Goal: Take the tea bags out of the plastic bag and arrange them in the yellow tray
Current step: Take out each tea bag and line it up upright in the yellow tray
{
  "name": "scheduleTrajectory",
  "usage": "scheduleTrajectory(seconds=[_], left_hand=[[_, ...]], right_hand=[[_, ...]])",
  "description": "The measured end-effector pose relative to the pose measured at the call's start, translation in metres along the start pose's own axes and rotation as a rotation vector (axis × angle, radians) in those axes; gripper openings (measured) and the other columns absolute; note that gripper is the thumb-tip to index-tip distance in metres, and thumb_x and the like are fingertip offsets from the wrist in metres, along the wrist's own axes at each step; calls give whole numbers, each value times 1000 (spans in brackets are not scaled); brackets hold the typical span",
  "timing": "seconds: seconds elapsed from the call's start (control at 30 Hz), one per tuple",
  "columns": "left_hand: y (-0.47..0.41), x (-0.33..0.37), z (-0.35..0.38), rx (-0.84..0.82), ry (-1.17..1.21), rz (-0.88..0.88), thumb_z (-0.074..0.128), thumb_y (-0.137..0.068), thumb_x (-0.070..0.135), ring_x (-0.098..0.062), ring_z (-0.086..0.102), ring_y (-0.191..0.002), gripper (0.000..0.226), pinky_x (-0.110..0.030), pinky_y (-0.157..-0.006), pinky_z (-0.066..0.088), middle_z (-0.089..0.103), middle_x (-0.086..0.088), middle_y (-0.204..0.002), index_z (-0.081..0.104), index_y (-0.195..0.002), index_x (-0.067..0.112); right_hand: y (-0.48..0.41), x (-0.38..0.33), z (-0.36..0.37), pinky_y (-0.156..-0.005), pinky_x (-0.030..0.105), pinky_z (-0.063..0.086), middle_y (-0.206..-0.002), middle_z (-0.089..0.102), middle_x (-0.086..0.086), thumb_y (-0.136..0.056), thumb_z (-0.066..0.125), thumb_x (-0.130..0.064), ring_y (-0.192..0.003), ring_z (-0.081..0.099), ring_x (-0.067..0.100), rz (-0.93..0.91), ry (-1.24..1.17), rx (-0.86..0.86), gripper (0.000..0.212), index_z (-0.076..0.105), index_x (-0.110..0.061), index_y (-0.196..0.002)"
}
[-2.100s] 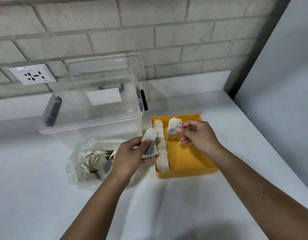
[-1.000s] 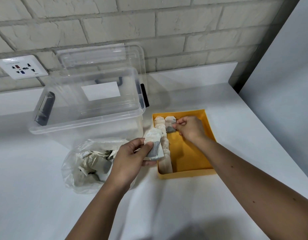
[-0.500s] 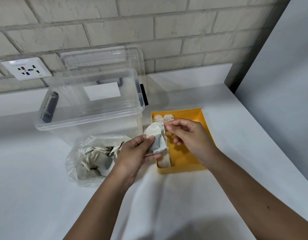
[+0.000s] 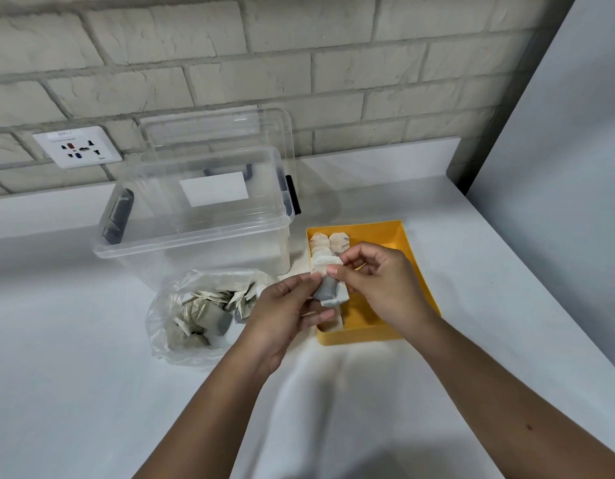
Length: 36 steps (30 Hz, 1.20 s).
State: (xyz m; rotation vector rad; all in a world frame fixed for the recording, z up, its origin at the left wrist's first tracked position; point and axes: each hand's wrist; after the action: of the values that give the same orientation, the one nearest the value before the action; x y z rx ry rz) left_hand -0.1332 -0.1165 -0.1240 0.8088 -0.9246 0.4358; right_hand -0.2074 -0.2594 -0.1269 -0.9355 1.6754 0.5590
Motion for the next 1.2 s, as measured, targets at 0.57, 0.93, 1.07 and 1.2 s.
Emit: scheduleTrajectory(seconds=[0.57, 0.93, 1.07, 1.2], left_hand=[[-1, -2, 2, -17, 17, -33, 68, -85, -2, -20, 76, -81, 16, -22, -69, 60, 76, -13, -88, 68, -101, 2], [-6, 3, -22, 106, -69, 88, 63, -91, 0, -19, 75, -81, 21, -24, -71, 61, 76, -16, -96, 68, -111, -1], [-6, 5, -27, 128, -123, 109, 61, -93, 0, -20, 75, -80, 18, -25, -71, 61, 76, -18, -97, 68, -110, -2], [-7, 3, -29, 117, -143, 101, 62, -93, 3, -22, 75, -84, 18, -27, -73, 61, 75, -18, -98, 69, -108, -1]], right_hand=[[-5, 3, -4, -58, 26, 54, -76, 71, 3, -87, 71, -19, -58, 63, 15, 150, -269, 32, 9, 73, -11, -89], [-60, 37, -32, -61, 31, 57, -82, 67, 6, -93, 64, -18, -62, 64, 17, 204, 130, 38, 14, 68, -7, -101], [-73, 58, -18, -71, 39, 59, -79, 71, 12, -92, 66, -22, -68, 68, 27, 232, 295, -72, 17, 70, -7, -100], [-87, 72, -8, -73, 36, 57, -68, 66, 2, -91, 67, -24, -57, 60, 14, 257, 325, -33, 20, 71, -8, -101]])
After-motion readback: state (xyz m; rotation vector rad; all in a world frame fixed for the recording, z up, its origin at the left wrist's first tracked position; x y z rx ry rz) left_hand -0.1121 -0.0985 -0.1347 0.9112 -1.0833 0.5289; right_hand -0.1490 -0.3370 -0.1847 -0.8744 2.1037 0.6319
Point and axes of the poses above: each hand's wrist, its own y-axis away from the middle knuckle, its own z-axis out of the palm, x = y × z
